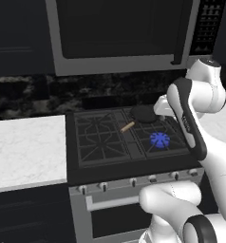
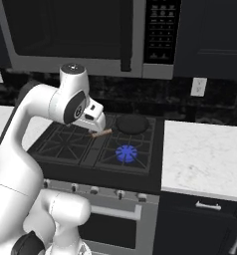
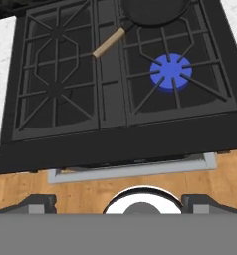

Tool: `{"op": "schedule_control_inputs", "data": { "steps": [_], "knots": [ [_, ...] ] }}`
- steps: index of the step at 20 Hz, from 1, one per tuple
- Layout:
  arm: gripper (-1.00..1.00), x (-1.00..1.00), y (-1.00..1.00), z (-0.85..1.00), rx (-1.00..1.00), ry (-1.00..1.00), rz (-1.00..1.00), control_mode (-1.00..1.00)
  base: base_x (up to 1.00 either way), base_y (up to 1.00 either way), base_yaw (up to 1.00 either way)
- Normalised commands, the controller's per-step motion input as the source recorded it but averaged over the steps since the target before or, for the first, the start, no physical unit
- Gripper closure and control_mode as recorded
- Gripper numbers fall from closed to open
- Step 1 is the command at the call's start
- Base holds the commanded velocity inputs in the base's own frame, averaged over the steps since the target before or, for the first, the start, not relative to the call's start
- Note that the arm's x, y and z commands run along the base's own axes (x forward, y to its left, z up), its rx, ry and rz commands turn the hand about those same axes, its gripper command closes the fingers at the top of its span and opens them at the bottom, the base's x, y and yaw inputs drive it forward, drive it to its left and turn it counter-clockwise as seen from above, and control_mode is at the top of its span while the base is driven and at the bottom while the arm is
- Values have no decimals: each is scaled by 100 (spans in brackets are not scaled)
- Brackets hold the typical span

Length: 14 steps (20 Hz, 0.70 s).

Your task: Turn off the front right burner of the stove.

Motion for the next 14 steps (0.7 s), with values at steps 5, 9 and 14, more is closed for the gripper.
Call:
{"op": "schedule_control_inputs", "data": {
  "steps": [5,9,14],
  "knots": [
    [-100,0,0,0,0,0,0,100,0,40,0],
    [-100,0,0,0,0,0,0,100,0,31,0],
    [-100,0,0,0,0,0,0,100,0,25,0]
  ]
}}
